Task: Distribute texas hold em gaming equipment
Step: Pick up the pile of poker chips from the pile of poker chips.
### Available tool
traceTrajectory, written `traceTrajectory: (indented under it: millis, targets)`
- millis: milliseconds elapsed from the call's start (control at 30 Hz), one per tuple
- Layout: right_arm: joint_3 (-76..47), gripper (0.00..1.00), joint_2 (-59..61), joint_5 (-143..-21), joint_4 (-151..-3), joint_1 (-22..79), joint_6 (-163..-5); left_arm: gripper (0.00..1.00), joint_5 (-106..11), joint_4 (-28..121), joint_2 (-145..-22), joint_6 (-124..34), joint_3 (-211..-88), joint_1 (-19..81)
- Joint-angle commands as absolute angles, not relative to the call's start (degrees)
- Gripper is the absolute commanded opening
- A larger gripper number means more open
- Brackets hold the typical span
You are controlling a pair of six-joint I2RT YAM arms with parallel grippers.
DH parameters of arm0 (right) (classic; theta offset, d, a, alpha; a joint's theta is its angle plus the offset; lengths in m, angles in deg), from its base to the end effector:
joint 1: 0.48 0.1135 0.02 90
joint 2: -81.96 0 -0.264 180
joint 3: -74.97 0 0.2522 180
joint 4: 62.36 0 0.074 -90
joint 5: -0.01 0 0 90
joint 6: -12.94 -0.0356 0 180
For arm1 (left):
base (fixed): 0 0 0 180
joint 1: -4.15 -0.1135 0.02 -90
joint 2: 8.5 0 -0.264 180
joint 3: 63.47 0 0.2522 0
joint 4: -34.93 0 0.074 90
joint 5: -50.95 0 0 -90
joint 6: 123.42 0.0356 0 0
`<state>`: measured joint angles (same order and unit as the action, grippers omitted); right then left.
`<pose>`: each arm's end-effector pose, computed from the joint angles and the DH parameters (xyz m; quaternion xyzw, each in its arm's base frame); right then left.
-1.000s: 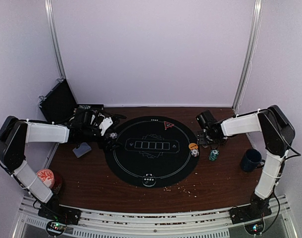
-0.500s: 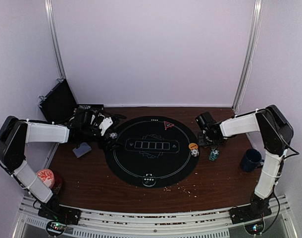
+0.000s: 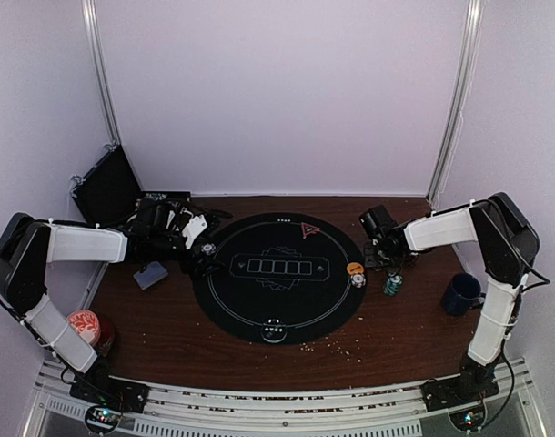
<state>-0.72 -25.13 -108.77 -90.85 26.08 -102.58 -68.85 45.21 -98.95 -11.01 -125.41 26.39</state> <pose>0.3333 0.1538 0.1413 0.0337 0.9531 -0.0291 0.2994 0.2945 -0.1396 0.1914 0.4338 0.7639 -0.2313 0.4180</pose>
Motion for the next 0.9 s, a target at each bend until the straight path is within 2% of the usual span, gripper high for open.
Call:
traceTrajectory:
  millis: [0, 400, 867]
  targets:
    - [-0.1, 0.47, -25.4, -108.9, -90.5, 25.6, -103.0, 0.98, -69.6, 42.3, -99.6, -10.9, -125.4, 26.3]
    - [-0.2, 0.47, -25.6, -108.4, -90.5, 25.7, -103.0, 0.98, -69.5, 42.3, -99.5, -10.9, -125.4, 26.2]
    - [0.5, 0.41, -23.5, -108.7, -89.9, 25.7, -102.9, 0.98, -69.5, 42.2, -99.7, -10.9, -125.4, 26.3]
